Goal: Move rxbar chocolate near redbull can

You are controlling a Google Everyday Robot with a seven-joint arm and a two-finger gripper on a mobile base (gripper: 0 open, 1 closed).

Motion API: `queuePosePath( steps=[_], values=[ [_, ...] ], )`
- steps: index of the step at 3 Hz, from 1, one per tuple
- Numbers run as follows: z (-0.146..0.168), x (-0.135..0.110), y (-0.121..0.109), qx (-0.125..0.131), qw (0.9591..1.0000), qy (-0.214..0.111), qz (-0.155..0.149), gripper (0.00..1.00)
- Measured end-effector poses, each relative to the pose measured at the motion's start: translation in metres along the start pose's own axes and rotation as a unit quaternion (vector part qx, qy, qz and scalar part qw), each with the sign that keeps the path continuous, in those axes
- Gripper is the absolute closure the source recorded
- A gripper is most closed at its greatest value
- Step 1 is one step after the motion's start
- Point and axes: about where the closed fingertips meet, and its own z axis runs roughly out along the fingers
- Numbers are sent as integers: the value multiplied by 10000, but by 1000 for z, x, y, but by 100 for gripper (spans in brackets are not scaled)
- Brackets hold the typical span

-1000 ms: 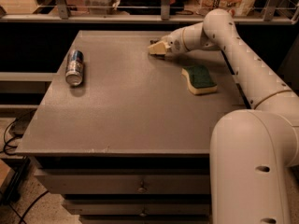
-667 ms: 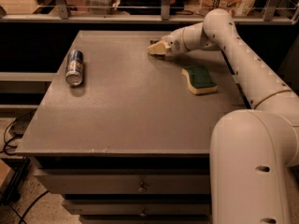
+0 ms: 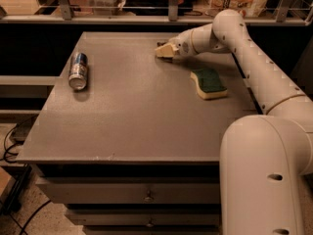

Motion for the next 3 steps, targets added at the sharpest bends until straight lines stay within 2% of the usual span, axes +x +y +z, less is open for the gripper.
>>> queuePosePath(
  steps=[1, 2, 3],
  values=[
    [0, 0, 0, 0, 10000, 0, -1, 100],
    [0, 0, 0, -1, 10000, 0, -1, 86],
    [0, 0, 0, -2, 10000, 1, -2, 88]
  ],
)
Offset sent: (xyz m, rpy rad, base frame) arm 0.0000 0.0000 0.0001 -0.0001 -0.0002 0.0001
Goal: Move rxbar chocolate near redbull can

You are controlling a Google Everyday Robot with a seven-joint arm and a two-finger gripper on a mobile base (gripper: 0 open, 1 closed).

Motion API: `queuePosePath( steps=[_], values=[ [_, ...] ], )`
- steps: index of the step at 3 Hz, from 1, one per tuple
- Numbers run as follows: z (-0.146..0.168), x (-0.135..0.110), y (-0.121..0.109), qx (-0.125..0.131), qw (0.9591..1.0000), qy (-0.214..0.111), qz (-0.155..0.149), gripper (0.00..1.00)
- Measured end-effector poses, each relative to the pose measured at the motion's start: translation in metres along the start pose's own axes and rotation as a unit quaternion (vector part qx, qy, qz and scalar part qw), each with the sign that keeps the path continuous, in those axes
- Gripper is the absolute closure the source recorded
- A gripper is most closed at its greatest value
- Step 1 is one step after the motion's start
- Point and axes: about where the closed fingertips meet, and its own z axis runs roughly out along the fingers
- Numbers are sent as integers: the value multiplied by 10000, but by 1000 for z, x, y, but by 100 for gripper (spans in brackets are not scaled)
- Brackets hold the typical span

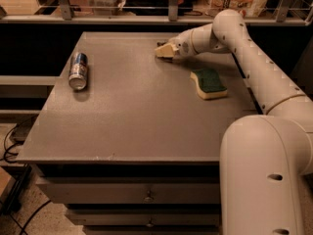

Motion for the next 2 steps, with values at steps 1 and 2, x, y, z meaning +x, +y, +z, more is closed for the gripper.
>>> queuePosePath(
  steps=[1, 2],
  values=[
    [0, 0, 0, 0, 10000, 0, -1, 100],
    [0, 0, 0, -1, 10000, 0, -2, 100]
  ],
)
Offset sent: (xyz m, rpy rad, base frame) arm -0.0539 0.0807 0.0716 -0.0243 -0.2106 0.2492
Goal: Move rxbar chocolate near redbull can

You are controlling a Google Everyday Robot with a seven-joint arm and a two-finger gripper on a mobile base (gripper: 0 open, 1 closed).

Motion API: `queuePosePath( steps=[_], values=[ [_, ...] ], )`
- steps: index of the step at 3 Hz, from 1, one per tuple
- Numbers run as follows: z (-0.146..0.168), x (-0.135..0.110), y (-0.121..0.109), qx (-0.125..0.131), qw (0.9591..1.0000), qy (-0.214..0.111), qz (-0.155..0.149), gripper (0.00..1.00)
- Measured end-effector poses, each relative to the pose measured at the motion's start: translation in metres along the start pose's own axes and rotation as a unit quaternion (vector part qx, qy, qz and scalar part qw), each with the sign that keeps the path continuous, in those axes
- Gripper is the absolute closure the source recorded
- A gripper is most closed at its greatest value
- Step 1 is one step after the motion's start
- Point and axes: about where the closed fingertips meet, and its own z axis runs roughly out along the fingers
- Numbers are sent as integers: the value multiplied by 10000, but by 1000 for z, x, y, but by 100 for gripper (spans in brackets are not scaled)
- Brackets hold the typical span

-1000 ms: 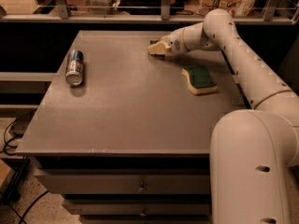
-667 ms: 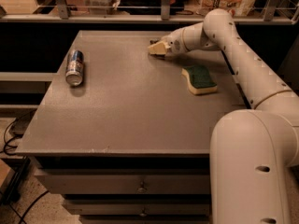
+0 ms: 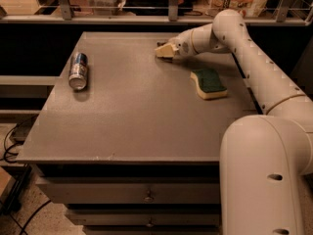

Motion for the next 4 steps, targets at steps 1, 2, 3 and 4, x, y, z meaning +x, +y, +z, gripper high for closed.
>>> queuePosePath(
  steps=[1, 2, 3, 4],
  values=[
    [0, 0, 0, -1, 10000, -1, -1, 100],
    [0, 0, 0, -1, 10000, -1, -1, 100],
    [0, 0, 0, -2, 10000, 0, -1, 82],
    [0, 0, 0, -3, 10000, 0, -2, 58]
  ],
)
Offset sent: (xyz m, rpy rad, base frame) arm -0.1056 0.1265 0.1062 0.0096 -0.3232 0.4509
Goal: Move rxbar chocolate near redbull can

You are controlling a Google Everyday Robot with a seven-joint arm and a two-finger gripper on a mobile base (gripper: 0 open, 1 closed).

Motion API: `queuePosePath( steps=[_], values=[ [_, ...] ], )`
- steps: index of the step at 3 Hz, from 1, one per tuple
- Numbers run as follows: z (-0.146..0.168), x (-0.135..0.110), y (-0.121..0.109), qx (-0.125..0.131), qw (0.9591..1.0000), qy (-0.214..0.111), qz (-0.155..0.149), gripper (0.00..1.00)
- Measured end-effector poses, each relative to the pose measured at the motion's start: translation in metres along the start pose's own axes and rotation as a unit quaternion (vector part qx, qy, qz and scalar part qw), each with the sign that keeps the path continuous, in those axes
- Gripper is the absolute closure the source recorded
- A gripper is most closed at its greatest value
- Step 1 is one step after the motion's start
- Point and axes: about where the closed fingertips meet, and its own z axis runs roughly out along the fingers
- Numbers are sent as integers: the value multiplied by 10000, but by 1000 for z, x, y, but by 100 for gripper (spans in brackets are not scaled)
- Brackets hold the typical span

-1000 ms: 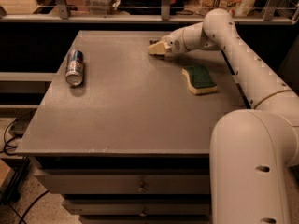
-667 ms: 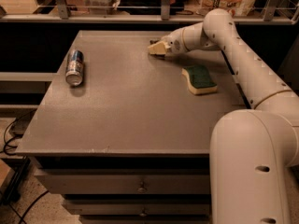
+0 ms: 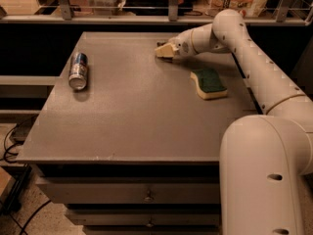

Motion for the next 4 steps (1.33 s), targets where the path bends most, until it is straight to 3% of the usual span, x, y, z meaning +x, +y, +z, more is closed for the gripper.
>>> queuePosePath(
  steps=[1, 2, 3, 4],
  values=[
    [4, -2, 7, -101, 9999, 33, -68, 27],
    [3, -2, 7, -101, 9999, 33, -68, 4],
    [3, -2, 7, -102, 9999, 34, -68, 0],
    [14, -10, 30, -403, 9986, 112, -332, 21]
  ],
)
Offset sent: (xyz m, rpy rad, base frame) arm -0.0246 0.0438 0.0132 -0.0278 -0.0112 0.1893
